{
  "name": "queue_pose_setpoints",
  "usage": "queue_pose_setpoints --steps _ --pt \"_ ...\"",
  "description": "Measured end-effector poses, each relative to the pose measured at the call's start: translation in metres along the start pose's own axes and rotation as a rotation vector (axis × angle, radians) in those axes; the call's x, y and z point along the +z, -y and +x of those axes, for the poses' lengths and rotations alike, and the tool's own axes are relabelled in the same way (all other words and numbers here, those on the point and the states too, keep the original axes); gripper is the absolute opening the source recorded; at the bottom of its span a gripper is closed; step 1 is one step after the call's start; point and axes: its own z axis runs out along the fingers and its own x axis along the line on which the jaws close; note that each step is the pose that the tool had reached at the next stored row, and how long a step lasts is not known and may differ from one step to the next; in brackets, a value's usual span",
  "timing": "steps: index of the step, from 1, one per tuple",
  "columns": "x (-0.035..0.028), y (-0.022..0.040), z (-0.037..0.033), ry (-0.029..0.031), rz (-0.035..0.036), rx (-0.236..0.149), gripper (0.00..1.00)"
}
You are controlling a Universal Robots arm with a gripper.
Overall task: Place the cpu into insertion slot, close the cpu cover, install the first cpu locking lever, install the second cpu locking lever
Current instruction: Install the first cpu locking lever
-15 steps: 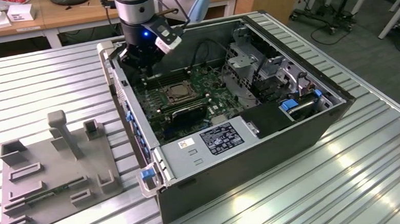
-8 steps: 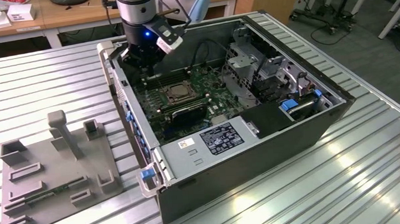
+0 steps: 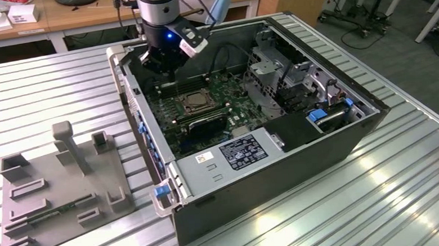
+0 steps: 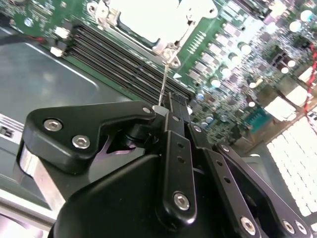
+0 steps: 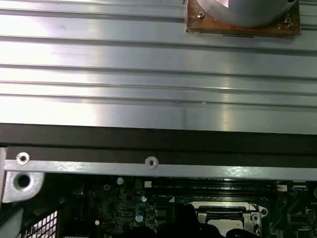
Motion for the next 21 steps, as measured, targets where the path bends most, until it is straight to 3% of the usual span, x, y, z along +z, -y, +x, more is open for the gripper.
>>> queue_pose_setpoints --steps 4,9,16,21 --pt "0.001 0.0003 -0.0088 0.0003 0.0002 0.002 0.11" --pt "0.001 0.0003 -0.0091 0.0003 0.0002 0.002 0.11" --pt "0.0051 0.001 -0.0223 -0.0097 0.0001 0.004 0.11" --pt "0.0091 0.0015 -0.0259 -0.0065 0.0029 0.033 0.11"
